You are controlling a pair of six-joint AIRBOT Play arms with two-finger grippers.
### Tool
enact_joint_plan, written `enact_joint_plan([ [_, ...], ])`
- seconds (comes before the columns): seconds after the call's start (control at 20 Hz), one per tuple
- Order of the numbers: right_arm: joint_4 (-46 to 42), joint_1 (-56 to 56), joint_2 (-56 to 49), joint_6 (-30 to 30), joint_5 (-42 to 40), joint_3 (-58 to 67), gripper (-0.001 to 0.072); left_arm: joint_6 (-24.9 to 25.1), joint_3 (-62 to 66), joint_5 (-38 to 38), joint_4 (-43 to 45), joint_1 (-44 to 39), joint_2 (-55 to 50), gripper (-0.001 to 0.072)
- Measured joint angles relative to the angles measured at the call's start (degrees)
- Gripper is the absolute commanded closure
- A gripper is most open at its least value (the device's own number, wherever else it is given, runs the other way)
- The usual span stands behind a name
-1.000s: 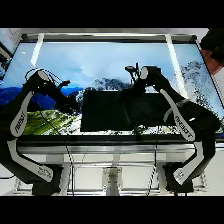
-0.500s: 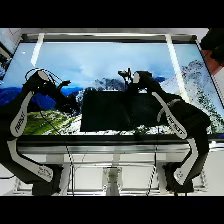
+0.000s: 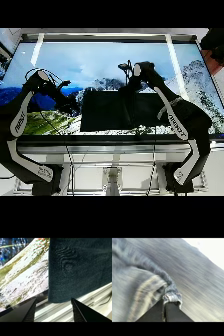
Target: Fold the clothes and pants, and hang the long-sleeved shirts on hangers.
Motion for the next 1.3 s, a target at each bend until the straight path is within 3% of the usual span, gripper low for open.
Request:
enact_joint_plan([
  [0.2, -5.66, -3.10, 0.20, 2.21, 6.75, 3.21, 0.0687, -1.31, -0.02, -0.09, 0.00, 0.37, 0.00, 0.0213],
  [0.25, -6.16, -3.76, 0.17, 2.56, 7.43, 3.54, 0.0657, -1.42, 0.00, -0.02, 0.00, 0.44, 0.00, 0.0213],
  [0.35, -7.10, -4.59, 0.07, 3.02, 8.24, 4.00, 0.0336, -1.99, -0.02, 0.92, -0.04, 0.48, 0.00, 0.0204],
  [0.4, -7.28, -4.87, -0.11, 3.06, 8.46, 4.13, 0.0238, -2.40, -0.02, 1.81, -0.28, 0.48, 0.00, 0.0202],
  [0.55, -7.63, -5.31, -0.33, 3.34, 8.48, 4.35, 0.0232, -2.16, -0.02, 5.49, -4.22, -0.07, 0.00, 0.0171],
  [0.65, -7.63, -5.44, -0.33, 3.34, 8.50, 4.44, 0.0232, -1.44, -0.02, 8.28, -6.62, -1.31, -0.04, 0.0111],
  [0.9, -7.45, -5.55, -0.33, 3.28, 9.18, 4.44, 0.0232, -2.16, -0.02, 14.40, -5.99, -5.77, -0.76, 0.0114],
  [1.3, -0.72, -5.55, -0.33, 2.16, 10.95, 4.44, 0.0235, -5.81, -0.02, 16.92, 0.52, -8.98, -2.08, 0.0129],
])
